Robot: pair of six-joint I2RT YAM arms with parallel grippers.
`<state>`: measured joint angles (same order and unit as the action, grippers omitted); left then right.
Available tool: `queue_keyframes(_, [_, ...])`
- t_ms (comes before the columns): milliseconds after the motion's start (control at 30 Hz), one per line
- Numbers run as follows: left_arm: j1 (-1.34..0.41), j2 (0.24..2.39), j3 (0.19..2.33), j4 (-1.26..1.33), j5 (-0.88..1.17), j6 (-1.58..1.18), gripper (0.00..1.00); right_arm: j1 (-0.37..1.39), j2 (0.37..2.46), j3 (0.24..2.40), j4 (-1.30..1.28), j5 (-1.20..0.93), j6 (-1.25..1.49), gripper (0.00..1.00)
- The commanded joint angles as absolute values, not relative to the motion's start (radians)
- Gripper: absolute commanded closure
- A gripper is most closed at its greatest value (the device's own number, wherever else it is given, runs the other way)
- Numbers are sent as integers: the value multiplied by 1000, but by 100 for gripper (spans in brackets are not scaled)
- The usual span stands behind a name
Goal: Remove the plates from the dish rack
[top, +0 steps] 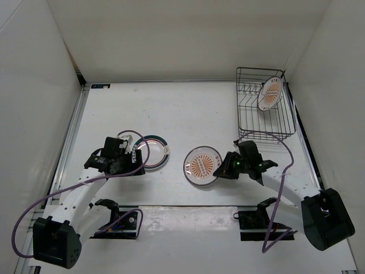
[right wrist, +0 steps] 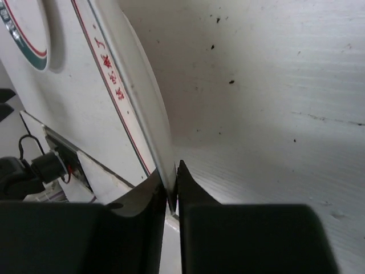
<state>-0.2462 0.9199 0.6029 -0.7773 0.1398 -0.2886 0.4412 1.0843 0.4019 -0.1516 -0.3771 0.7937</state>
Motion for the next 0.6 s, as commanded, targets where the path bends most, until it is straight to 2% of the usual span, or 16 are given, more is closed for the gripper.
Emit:
queue_keyframes(0, [-252, 919, 624, -759, 155, -284, 0, 463, 1114, 376, -32, -336, 827, 81])
queue_keyframes(33, [-252, 919, 626, -761, 153, -285, 0, 466, 1118, 371, -31, -334, 831, 77])
queue_keyframes(167, [-252, 914, 624, -765, 149, -285, 0, 466, 1134, 376, -121, -269, 851, 50])
queue_keyframes(333, [-250, 903, 620, -762, 143, -285, 0, 466, 1098, 390, -193, -229, 813, 40])
queue_keyframes(433, [-252, 905, 623, -764, 146, -284, 0, 460, 1075, 440, -300, -192, 783, 40])
queue_keyframes(567, [-250, 900, 623, -767, 146, -284, 0, 465, 1002, 655, -565, -161, 683, 40])
